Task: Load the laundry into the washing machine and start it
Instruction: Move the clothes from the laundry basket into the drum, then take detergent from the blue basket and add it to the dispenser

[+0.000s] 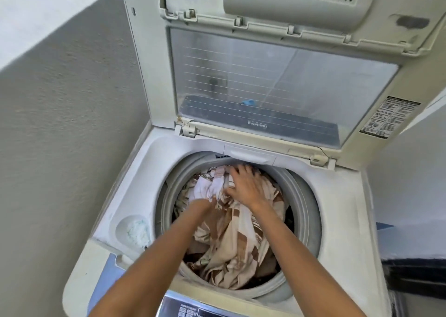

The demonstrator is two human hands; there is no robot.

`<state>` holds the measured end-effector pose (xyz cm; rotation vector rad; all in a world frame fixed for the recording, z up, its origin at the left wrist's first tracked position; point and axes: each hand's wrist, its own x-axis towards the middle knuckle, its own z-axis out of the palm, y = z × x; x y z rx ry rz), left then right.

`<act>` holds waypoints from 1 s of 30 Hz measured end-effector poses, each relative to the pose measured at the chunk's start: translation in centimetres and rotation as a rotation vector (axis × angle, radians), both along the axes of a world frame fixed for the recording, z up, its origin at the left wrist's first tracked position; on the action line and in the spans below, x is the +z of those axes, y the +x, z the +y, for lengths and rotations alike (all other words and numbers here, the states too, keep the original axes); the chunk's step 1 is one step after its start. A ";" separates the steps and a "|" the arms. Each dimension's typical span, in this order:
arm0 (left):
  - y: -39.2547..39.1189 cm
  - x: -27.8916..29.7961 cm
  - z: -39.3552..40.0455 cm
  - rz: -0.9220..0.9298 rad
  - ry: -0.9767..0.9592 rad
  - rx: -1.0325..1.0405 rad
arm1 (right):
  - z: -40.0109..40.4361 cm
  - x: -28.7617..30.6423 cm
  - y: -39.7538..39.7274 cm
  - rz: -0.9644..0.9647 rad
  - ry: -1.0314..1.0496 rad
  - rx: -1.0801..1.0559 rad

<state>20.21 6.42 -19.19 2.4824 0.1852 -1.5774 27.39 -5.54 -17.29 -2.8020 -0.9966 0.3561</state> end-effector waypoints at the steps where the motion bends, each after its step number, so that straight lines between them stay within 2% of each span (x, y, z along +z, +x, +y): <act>1: 0.8 0.9 1.1 0.047 -0.065 -0.045 | -0.3 -0.8 -0.4 0.092 -0.065 -0.003; 3: 1.7 2.8 2.5 0.040 -0.178 -0.033 | -1.7 -3.1 -1.7 0.316 -0.167 -0.031; 4: 2.0 3.4 2.8 -0.028 -0.222 -0.008 | -2.5 -4.5 -2.7 0.397 -0.209 -0.033; 7: 2.6 3.6 2.7 -0.267 -0.322 0.145 | -4.2 -6.7 -5.5 0.436 -0.273 -0.011; 12: 2.7 2.3 -0.2 -0.692 -0.395 0.789 | -3.7 -5.1 -4.1 0.472 -0.316 -0.006; 14: 2.7 1.8 -1.7 -0.774 -0.453 1.086 | -3.2 -3.1 -2.4 0.504 -0.278 -0.027; 16: 3.3 2.4 -3.0 -0.800 -0.625 1.428 | -3.0 -1.2 -1.1 0.479 -0.065 -0.156; 18: 4.1 3.5 -3.7 -0.823 -0.848 1.727 | -2.8 0.2 -0.6 0.368 0.328 -0.392; 20: 5.0 4.9 -4.0 -0.829 -0.992 1.907 | -2.4 1.6 -0.5 0.348 0.749 -0.703; 22: 5.6 5.7 -4.1 -0.783 -1.111 2.017 | -1.5 2.9 -0.6 0.521 1.076 -0.990; 24: 6.1 5.9 -4.0 -0.696 -1.223 2.073 | -0.7 3.5 -0.6 0.722 1.343 -1.182; 27: 6.9 5.1 -3.6 -0.666 -1.241 2.120 | -0.1 4.0 0.2 0.959 1.655 -1.333; 30: 7.5 4.7 -3.8 -0.741 -1.222 2.156 | 0.1 4.3 1.2 1.038 1.782 -1.316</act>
